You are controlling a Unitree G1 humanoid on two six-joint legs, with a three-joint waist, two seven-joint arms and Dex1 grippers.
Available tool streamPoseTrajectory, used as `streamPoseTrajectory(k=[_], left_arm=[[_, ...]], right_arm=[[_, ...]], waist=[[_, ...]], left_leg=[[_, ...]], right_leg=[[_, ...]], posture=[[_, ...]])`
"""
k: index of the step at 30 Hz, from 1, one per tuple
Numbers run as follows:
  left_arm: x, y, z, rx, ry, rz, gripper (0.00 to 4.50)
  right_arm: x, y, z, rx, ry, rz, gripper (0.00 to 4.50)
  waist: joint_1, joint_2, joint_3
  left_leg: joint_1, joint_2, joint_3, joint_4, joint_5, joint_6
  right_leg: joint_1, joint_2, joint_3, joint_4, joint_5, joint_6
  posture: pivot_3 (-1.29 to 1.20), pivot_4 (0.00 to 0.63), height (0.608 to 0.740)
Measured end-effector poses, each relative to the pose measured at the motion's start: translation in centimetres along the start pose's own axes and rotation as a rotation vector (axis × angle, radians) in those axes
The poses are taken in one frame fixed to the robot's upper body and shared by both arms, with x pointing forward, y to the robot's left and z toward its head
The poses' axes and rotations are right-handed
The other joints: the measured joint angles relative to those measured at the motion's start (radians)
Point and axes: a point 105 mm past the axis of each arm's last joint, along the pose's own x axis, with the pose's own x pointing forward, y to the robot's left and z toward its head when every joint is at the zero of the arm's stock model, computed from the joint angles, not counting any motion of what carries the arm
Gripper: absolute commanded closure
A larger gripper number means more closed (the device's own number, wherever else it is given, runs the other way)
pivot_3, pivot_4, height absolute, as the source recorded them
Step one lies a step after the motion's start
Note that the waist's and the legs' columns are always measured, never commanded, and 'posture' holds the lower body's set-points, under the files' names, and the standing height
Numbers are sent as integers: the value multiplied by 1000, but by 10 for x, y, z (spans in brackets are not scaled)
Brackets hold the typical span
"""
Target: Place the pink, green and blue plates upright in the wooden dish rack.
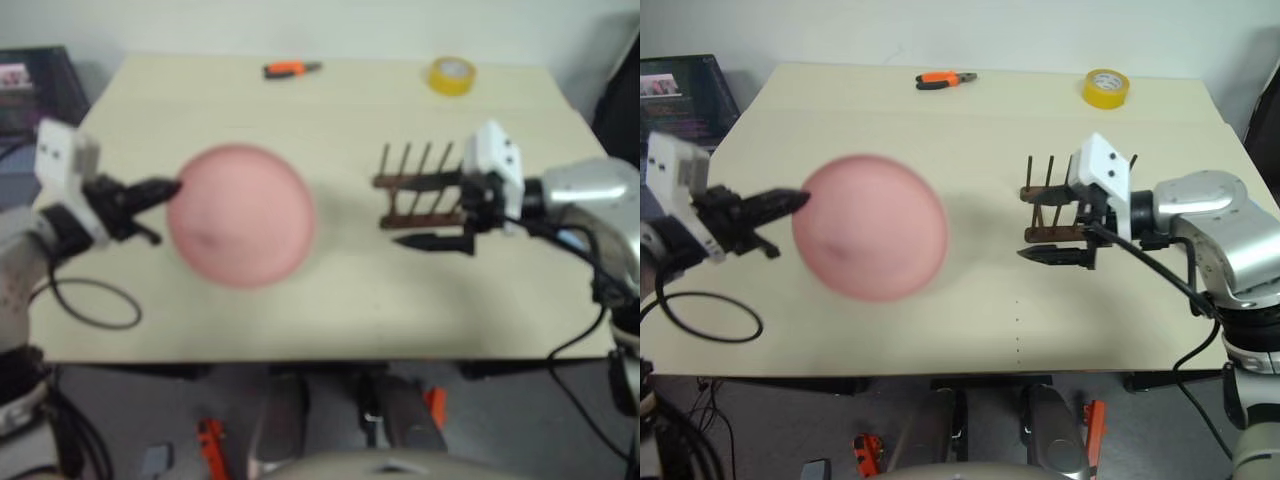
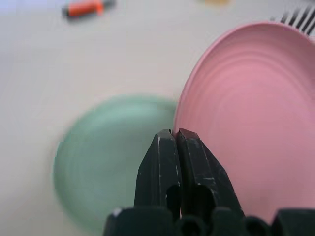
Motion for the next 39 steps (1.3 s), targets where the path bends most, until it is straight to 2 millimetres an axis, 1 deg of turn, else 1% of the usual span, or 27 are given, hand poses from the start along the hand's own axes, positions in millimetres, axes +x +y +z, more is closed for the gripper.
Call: streamPoseTrajectory(k=[2, 4, 5, 6, 8, 10, 12, 14, 17, 19, 23, 27, 30, 32, 35, 39], left_arm=[[23, 2, 27, -20, -88, 39, 4483], [49, 5, 49, -25, -125, 111, 4483], [63, 2, 59, -24, -134, 142, 4483], [73, -1, 64, -19, -136, 161, 4483], [95, -11, 65, -38, -124, 186, 4483], [110, -18, 55, -75, -91, 196, 4483], [123, -27, 41, -126, -49, 187, 4483], [127, -31, 36, -133, -22, 184, 4483], [125, -29, 34, -148, -7, 204, 4483], [123, -27, 34, -165, -8, 216, 4483], [120, -27, 38, -173, -13, 219, 4483], [119, -30, 41, -220, -27, 213, 4483], [119, -33, 40, -235, -19, 212, 4500], [118, -32, 41, -235, -16, 219, 4500], [116, -32, 42, -231, -21, 224, 4500], [115, -32, 42, -227, -18, 225, 4500]], right_arm=[[10, -1, 13, -87, -16, 3, 0], [26, -2, 23, -186, -22, -10, 0], [36, -2, 27, -246, -24, -18, 0], [44, -1, 29, -294, -23, -26, 0], [56, -8, 22, -363, 6, -78, 0], [68, -13, 17, -400, 24, -119, 0], [78, -19, 10, -462, 51, -172, 0], [83, -26, 4, -508, 81, -213, 0], [85, -37, -7, -578, 140, -271, 0], [87, -41, -14, -600, 169, -286, 0], [102, -40, -18, -625, 163, -289, 0], [114, -42, -22, -601, 147, -308, 0], [120, -44, -26, -595, 146, -322, 607], [122, -43, -26, -586, 140, -323, 1253], [124, -43, -25, -585, 136, -325, 2388], [124, -43, -24, -588, 132, -333, 3785]], waist=[[3, -1, 0], [9, -3, -1], [9, -3, -1], [8, -4, -2], [7, -4, -2], [2, -4, -2], [-3, -4, -1], [-5, -5, -1], [-5, -5, -1], [-5, -5, -1], [-5, -5, -1], [-4, -5, -1], [-5, -5, -1], [-5, -5, -1], [-5, -5, -1], [-5, -5, -1]], left_leg=[[0, -1, 0, 1, 0, 0], [0, -1, 0, 2, 1, 1], [0, -1, 0, 2, 1, 1], [0, -2, 1, 2, 1, 1], [0, -3, 4, 2, 1, 1], [-2, -3, 6, 2, 1, 1], [-3, -3, 6, 2, 1, 0], [-4, -1, 5, 1, 1, 0], [-4, -1, 2, 1, 3, -3], [-4, -1, 2, 0, 4, -4], [-3, -1, 1, 1, 6, -6], [-2, -1, 0, 1, 6, -5], [-2, -2, 0, 1, 6, -5], [-2, -2, 0, 1, 6, -5], [-2, -1, 0, 0, 6, -5], [-1, -1, 0, 1, 6, -5]], right_leg=[[1, 1, 0, 0, 1, 2], [2, 2, -1, 1, 2, 3], [2, 2, 0, 0, 3, 4], [2, 1, 0, 0, 3, 5], [1, 0, 2, -1, 4, 6], [-1, -1, 4, -1, 4, 6], [-3, -1, 4, -1, 4, 6], [-5, 0, 4, 0, 4, 6], [-4, 0, 3, 1, 4, 5], [-4, 0, 2, 1, 4, 3], [-3, 1, 1, 2, 6, 2], [-1, 1, 1, 2, 6, 2], [-1, 1, 2, 1, 6, 2], [-1, 1, 2, 1, 6, 2], [-1, 0, 2, 1, 6, 2], [-1, 1, 2, 2, 6, 2]], posture=[[0, 150, 740], [0, 150, 740], [0, 150, 740], [0, 150, 740], [0, 150, 740], [0, 150, 740], [0, 150, 740], [0, 150, 740], [0, 150, 740], [0, 150, 740], [0, 150, 740], [0, 150, 740], [0, 150, 740], [0, 150, 740], [0, 150, 740], [0, 150, 740]])
